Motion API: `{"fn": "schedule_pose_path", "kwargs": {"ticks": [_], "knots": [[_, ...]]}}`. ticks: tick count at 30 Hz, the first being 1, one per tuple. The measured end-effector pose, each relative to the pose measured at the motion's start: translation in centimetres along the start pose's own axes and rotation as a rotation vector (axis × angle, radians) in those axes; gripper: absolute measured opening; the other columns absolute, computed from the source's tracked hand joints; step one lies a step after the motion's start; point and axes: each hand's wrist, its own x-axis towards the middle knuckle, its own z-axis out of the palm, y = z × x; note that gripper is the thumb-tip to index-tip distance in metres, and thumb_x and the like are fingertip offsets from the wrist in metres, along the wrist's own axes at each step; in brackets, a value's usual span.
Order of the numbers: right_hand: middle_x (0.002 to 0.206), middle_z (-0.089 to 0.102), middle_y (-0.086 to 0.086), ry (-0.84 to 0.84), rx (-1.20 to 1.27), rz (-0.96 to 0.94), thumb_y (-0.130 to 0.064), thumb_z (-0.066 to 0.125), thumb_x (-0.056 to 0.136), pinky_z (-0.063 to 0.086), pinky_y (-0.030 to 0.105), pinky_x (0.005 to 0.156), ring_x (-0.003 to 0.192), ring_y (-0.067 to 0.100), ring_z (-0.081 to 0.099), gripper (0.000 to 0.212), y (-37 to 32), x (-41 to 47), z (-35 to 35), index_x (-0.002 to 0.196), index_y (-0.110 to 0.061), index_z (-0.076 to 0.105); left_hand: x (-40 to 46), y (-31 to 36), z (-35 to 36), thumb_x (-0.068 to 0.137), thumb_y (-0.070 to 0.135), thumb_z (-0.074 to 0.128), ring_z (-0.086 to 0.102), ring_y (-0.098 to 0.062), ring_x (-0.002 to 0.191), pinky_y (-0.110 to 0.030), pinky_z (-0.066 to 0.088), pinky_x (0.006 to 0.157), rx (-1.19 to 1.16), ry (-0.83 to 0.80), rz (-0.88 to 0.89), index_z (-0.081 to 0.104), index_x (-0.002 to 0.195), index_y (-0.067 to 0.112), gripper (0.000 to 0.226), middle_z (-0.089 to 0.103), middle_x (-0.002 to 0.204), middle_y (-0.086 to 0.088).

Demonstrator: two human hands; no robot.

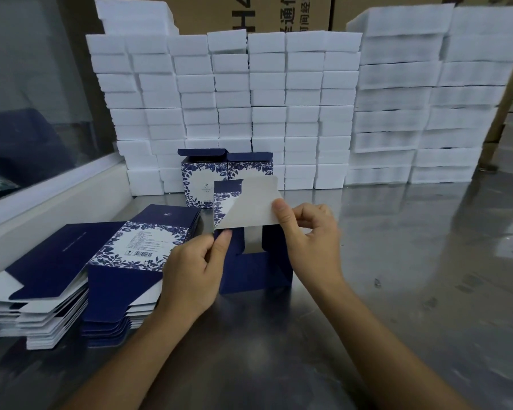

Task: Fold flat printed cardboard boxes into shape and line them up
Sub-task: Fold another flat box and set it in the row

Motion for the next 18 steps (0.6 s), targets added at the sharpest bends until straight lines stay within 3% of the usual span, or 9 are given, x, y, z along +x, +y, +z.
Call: {"fn": "schedule_pose_path", "kwargs": {"ticks": [7,12,18], "knots": [[0.093,0.055,-0.003,-0.002,0.013,0.022,-0.069,0.056,0.074,0.042,0.005,0.075,0.087,-0.002,0.058,0.043,0.37,0.15,-0.24,0.068,-0.027,0.062,-0.37,-0.4,0.26,0.084,0.062,0.041,0.048,-0.034,0.048,-0.045,0.045,0.054,0.072,-0.197,-0.158,0.032,0.044,0.012,0.064,0.039,0.04,-0.006],[0.093,0.055,-0.005,0.004,0.02,0.018,-0.07,0.057,0.074,0.043,0.005,0.074,0.088,-0.003,0.059,0.043,0.58,0.14,-0.07,0.068,-0.028,0.063,-0.09,-0.76,0.29,0.093,0.052,0.043,0.053,-0.029,0.047,-0.047,0.047,0.056,0.074,-0.235,-0.137,0.039,0.044,0.008,0.067,0.051,0.042,-0.01],[0.094,0.055,-0.006,0.007,0.029,0.034,-0.07,0.056,0.074,0.043,0.004,0.072,0.089,-0.003,0.059,0.043,0.49,0.09,-0.15,0.07,-0.028,0.063,-0.2,-0.79,0.41,0.094,0.047,0.054,0.051,-0.029,0.05,-0.041,0.044,0.055,0.146,-0.256,-0.122,0.04,0.046,0.007,0.064,0.049,0.048,-0.012]]}}
